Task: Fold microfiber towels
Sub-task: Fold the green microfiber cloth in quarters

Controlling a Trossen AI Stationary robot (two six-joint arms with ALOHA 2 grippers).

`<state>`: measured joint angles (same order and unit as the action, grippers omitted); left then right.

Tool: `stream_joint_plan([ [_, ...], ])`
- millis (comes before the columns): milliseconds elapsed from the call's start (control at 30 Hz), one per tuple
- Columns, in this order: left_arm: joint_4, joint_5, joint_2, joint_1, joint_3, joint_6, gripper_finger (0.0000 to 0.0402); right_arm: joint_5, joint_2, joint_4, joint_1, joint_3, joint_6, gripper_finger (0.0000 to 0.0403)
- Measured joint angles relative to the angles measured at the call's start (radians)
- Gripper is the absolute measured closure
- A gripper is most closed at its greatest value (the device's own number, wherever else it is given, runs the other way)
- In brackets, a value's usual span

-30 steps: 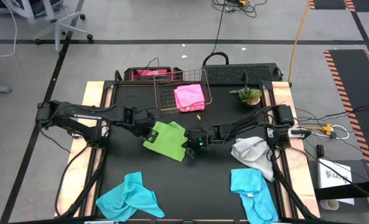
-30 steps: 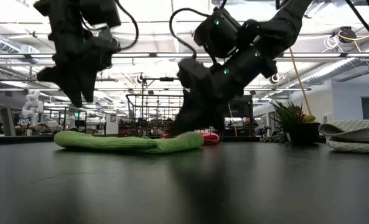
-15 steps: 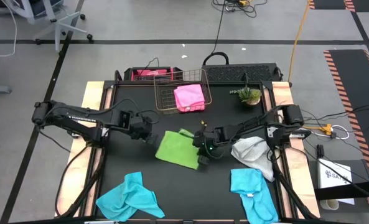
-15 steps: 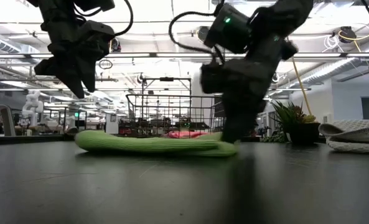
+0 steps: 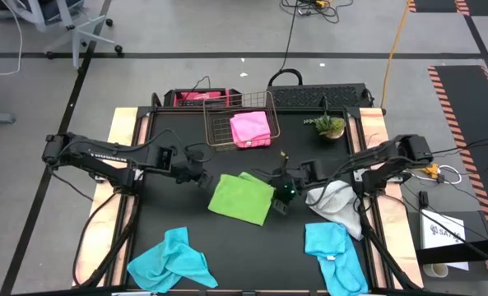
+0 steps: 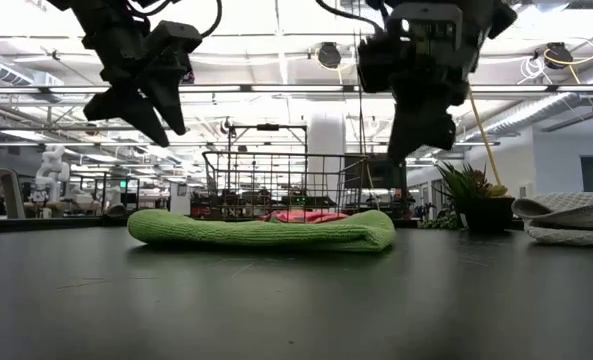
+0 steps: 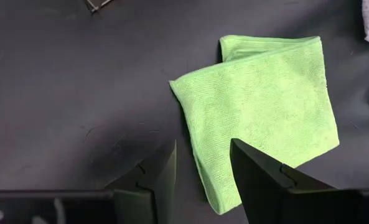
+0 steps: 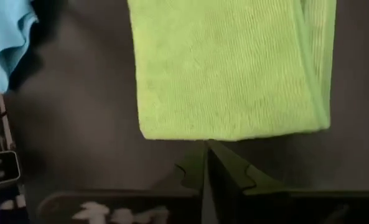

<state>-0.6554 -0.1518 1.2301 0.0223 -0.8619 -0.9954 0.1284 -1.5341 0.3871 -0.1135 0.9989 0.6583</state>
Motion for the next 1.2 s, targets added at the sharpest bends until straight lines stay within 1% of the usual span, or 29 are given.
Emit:
stream_joint_plan([
  [67,0.001,0.0,0.0,0.0,0.0,0.003,0.0247,0.003,0.001,-0.036,0.0,-0.044,0.063,0.0372],
  [167,0.001,0.0,0.0,0.0,0.0,0.006,0.0247,0.003,-0.001,-0.114,0.0,-0.137,0.196,0.0335],
  [267,0.001,0.0,0.0,0.0,0.0,0.01,0.0247,0.005,0.0,-0.3,0.002,-0.237,0.313,0.0291],
  [400,0.001,-0.001,0.0,0.0,0.0,0.021,0.0247,0.014,0.0,-0.563,0.008,-0.365,0.416,0.0238],
  [467,0.001,-0.001,0.0,0.0,0.0,0.022,0.0247,0.01,0.0,-0.644,0.008,-0.412,0.453,0.0219],
  [533,0.001,-0.001,0.0,0.0,0.0,0.021,0.0247,-0.008,0.0,-0.665,0.008,-0.446,0.486,0.0206],
  [700,0.002,-0.001,0.0,0.0,0.0,0.017,0.0247,-0.07,0.0,-0.684,0.018,-0.463,0.48,0.0201],
  [800,0.002,-0.003,0.0,-0.002,0.0,0.004,0.0247,-0.102,-0.023,-0.75,0.034,-0.463,0.457,0.0201],
  [900,0.002,-0.006,0.0,-0.002,0.0,-0.009,0.0247,-0.096,-0.083,-0.845,0.05,-0.462,0.45,0.0201],
  [1033,0.003,-0.007,0.0,-0.002,0.0,-0.013,0.0247,-0.048,-0.176,-0.961,0.069,-0.447,0.443,0.0201],
  [1100,0.003,-0.007,0.0,-0.002,0.0,-0.02,0.0247,-0.031,-0.208,-0.967,0.076,-0.424,0.426,0.0202],
  [1200,0.004,-0.007,0.0,-0.002,0.0,-0.03,0.0247,-0.027,-0.223,-0.937,0.082,-0.394,0.394,0.0205],
])
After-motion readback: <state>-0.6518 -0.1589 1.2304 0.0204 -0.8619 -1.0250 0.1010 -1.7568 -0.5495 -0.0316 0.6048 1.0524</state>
